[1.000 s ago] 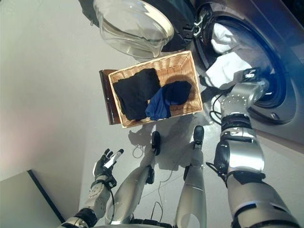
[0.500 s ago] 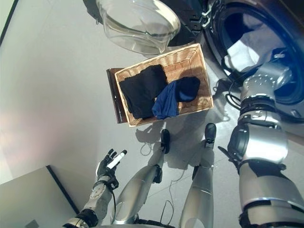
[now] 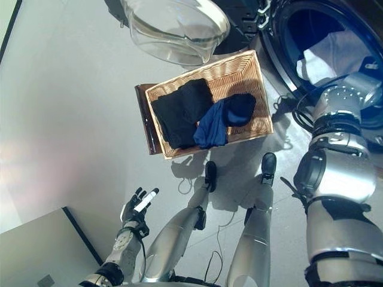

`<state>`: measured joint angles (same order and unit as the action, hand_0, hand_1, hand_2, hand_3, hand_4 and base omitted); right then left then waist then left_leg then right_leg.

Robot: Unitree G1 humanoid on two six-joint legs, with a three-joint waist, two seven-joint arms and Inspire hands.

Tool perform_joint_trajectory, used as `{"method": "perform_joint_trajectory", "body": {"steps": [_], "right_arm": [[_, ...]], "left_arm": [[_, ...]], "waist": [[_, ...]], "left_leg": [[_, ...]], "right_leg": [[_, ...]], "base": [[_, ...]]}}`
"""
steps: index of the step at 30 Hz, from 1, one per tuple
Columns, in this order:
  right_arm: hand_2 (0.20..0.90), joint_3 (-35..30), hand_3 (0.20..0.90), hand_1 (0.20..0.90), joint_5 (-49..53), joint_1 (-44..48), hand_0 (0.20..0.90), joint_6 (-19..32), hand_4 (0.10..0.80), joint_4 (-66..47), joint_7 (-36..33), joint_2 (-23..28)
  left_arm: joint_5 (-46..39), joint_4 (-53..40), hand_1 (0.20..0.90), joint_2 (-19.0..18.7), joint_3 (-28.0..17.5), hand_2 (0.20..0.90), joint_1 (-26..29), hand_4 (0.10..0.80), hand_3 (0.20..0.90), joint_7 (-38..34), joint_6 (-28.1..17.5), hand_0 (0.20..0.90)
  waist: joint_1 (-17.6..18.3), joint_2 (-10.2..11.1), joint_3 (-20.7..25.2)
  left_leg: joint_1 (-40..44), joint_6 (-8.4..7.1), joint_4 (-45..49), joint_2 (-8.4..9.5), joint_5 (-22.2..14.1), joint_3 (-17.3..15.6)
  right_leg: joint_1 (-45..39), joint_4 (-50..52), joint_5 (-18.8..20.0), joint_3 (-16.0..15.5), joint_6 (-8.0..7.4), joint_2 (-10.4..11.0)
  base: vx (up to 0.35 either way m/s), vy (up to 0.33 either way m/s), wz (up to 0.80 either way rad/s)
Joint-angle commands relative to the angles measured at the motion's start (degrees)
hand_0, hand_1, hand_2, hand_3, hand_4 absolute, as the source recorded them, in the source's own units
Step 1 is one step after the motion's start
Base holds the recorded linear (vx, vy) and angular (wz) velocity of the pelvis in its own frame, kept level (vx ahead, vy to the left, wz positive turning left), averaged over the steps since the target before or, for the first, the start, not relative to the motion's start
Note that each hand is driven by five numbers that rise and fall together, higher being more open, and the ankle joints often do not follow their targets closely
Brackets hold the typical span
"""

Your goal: Pick up the clothes and place them into the washing machine

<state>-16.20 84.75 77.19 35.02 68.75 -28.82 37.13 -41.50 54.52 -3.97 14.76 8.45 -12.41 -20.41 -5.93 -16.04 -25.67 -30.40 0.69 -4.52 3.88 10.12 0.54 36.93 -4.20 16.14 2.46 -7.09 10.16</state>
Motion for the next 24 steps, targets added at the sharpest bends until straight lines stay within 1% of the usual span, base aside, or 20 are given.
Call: {"method": "perform_joint_trajectory", "body": {"steps": [1, 11, 20, 24], "right_arm": [[0.900, 8.3, 0.900, 0.900, -6.1, 6.5, 0.900, 2.3, 0.800, -3.0, 1.9, 9.5], [0.900, 9.4, 0.900, 0.900, -8.1, 6.6, 0.900, 1.1, 0.800, -3.0, 0.4, 8.3], [0.900, 11.2, 0.900, 0.900, -10.2, 7.6, 0.900, -0.3, 0.800, -2.7, -0.2, 7.8], [0.900, 14.0, 0.900, 0.900, -15.0, 7.8, 0.900, -3.3, 0.800, -1.8, -0.8, 7.6]], "left_arm": [[-1.9, 3.9, 0.900, -2.6, 1.0, 0.900, -0.6, 0.800, 0.900, -1.3, -2.1, 0.900], [-1.5, 4.5, 0.900, -2.9, 0.5, 0.900, -0.2, 0.800, 0.900, -1.8, -1.9, 0.900], [-1.5, 4.5, 0.900, -3.3, 0.2, 0.900, 0.1, 0.800, 0.900, -1.8, -2.0, 0.900], [-1.3, 4.7, 0.900, -3.8, -0.2, 0.900, 0.1, 0.800, 0.900, -1.9, -2.0, 0.900]], "waist": [[0.0, -1.1, 4.2], [0.5, 0.0, 3.7], [0.4, 0.5, 3.6], [0.4, 0.9, 3.5]], "left_leg": [[1.1, -5.75, -0.5, -1.25, -3.8, 2.1], [1.4, -5.76, -0.5, -1.47, -3.8, 2.2], [1.4, -5.71, -0.5, -1.50, -3.7, 2.1], [1.4, -5.72, -0.5, -1.62, -3.6, 1.8]], "right_leg": [[0.1, 9.5, -10.1, 0.9, -1.46, -0.3], [-0.5, 9.3, -10.0, 0.6, -1.26, -0.5], [-0.6, 9.1, -10.0, 0.7, -1.08, -0.8], [-0.5, 9.1, -9.9, 0.7, -0.99, -0.9]], "base": [[0.000, 0.000, 0.00], [0.000, 0.000, 0.00], [0.000, 0.000, 0.00], [0.000, 0.000, 0.00]]}}
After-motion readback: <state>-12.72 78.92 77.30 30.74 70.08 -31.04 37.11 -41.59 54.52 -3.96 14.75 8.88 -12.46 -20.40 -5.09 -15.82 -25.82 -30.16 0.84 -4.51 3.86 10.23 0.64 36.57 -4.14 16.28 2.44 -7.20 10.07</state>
